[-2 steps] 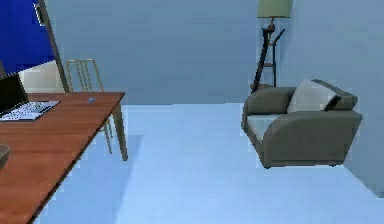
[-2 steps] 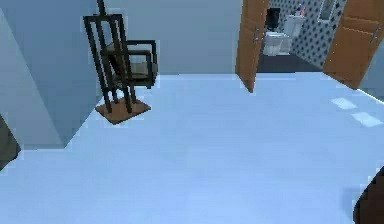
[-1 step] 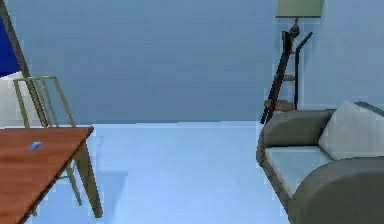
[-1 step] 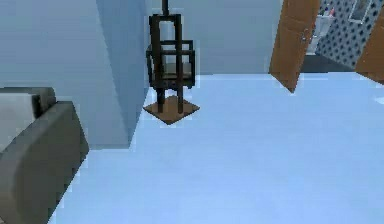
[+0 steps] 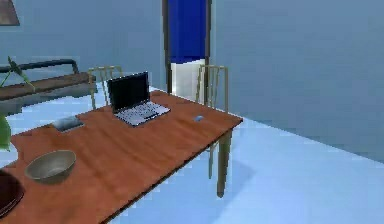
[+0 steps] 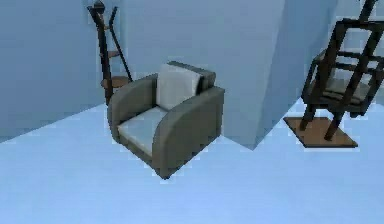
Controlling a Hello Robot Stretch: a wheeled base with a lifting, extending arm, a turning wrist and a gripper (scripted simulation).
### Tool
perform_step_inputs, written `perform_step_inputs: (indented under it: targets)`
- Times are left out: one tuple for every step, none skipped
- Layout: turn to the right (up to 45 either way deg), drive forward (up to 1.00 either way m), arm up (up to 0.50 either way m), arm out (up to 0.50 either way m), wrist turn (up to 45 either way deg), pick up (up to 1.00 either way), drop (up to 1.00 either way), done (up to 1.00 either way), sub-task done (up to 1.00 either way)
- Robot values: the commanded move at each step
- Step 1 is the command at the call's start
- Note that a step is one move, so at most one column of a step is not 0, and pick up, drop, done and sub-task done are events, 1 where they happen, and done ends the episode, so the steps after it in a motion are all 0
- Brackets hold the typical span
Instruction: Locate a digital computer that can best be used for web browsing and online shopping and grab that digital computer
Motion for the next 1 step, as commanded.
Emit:
perform_step_inputs:
  targets:
    - [-45.0,0.0,0.0,0.0,0.0,0.0,0.0,0.0,0.0]
